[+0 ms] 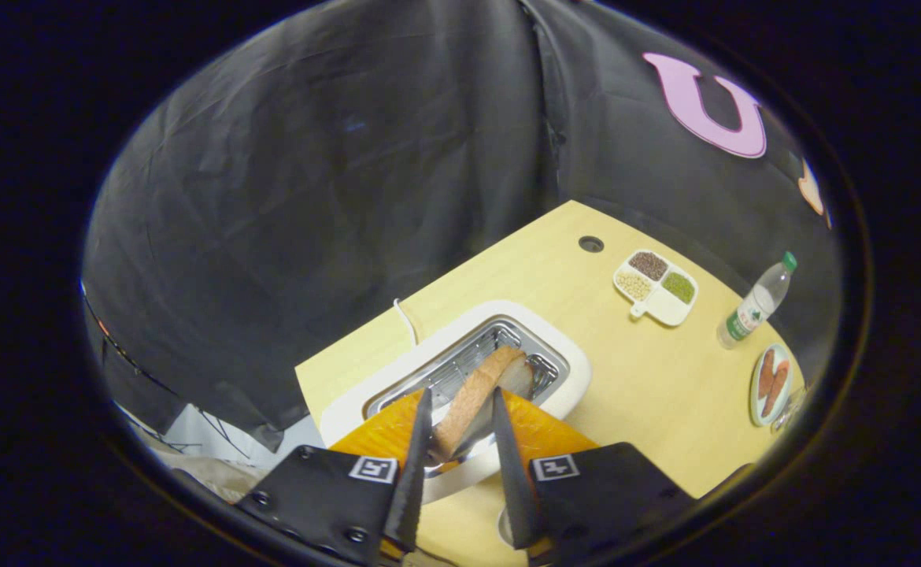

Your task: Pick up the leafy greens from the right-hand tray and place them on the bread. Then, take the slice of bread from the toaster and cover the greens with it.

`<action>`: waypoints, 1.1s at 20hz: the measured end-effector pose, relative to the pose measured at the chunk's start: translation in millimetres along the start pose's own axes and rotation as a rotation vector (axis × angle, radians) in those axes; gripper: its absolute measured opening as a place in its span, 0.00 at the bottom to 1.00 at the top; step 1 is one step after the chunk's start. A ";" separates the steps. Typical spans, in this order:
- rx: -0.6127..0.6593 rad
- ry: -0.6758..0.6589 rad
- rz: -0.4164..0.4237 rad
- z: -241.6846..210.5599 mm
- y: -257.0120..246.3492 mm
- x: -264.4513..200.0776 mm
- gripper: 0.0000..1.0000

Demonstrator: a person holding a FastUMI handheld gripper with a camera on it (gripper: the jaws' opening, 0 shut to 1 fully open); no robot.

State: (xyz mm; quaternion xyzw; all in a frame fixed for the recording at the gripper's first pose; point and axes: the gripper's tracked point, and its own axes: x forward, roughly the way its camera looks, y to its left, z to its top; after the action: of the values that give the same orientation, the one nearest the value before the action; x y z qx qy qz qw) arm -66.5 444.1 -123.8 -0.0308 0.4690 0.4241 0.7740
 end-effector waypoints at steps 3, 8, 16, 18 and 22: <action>0.003 0.021 0.002 -6.2 -3.9 -2.5 0.26; 0.121 -0.028 0.035 0.6 -4.5 -12.9 0.11; 0.207 -0.130 0.071 7.8 -20.2 -47.0 0.06; 0.264 -0.154 0.086 5.1 -25.7 -55.1 0.04; 0.378 -0.192 0.097 -1.5 -46.2 -71.8 0.04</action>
State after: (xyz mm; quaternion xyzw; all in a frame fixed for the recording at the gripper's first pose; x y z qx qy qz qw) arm -50.3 368.9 -86.8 0.1780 0.4654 0.3665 0.7858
